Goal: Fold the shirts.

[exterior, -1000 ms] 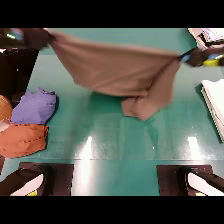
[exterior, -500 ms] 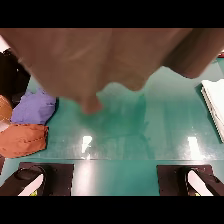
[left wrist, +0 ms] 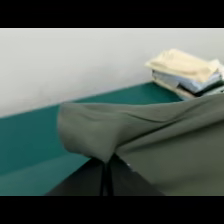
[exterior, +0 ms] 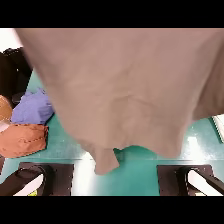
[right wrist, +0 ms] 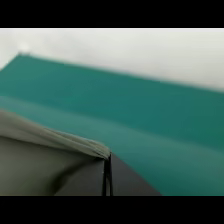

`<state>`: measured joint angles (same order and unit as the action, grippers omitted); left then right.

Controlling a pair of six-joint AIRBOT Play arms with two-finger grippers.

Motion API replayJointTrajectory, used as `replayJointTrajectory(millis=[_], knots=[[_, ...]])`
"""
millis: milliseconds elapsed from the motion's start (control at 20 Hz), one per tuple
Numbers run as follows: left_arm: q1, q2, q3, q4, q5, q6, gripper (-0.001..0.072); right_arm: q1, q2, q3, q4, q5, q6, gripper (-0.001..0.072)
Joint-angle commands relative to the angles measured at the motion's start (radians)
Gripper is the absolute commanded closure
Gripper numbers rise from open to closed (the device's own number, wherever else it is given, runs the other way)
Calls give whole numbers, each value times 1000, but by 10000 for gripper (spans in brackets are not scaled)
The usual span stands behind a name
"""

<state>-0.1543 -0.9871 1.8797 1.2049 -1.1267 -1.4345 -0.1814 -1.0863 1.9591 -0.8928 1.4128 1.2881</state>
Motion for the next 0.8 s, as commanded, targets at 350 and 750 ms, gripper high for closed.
replayJointTrajectory(millis=[350, 750], knots=[[1, -593, -287, -5, 90, 64, 678, 262, -563, -209, -303, -154, 59, 698], [15, -707, -259, 4, 183, 43, 144, 262, -731, 11, -303, -77, 85, 297]])
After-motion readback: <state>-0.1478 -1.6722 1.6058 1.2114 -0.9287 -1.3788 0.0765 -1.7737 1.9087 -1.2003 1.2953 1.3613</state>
